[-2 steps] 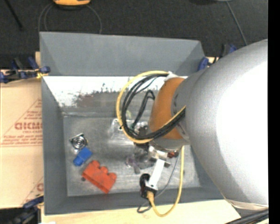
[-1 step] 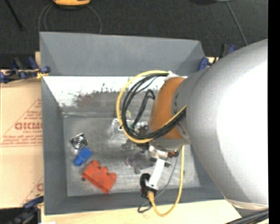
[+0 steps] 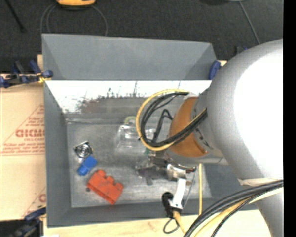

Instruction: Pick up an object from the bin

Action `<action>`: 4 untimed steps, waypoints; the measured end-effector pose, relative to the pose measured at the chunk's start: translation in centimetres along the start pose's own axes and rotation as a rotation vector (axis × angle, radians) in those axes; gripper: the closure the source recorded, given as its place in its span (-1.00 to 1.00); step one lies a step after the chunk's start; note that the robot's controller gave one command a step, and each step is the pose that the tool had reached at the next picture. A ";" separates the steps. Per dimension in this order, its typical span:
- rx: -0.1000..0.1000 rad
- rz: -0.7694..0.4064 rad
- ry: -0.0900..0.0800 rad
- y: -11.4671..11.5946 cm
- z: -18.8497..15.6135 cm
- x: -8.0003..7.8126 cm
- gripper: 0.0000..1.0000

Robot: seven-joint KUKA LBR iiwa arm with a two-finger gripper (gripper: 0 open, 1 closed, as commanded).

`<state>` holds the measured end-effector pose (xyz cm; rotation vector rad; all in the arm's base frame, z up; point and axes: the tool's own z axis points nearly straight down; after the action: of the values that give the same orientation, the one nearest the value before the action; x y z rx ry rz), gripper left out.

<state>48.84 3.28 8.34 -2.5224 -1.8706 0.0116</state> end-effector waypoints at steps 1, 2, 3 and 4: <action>-0.006 0.000 0.005 0.1 -0.2 0.4 1.00; -0.011 0.002 0.007 1.2 -15.1 -0.2 1.00; 0.001 0.291 0.003 1.0 -7.0 1.3 1.00; 0.000 0.287 0.003 1.1 -7.1 1.3 1.00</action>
Offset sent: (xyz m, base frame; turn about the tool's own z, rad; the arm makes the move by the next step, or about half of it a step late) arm 0.0000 0.0000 0.0000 0.0000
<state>50.31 4.22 15.46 -2.7630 -1.4905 0.0078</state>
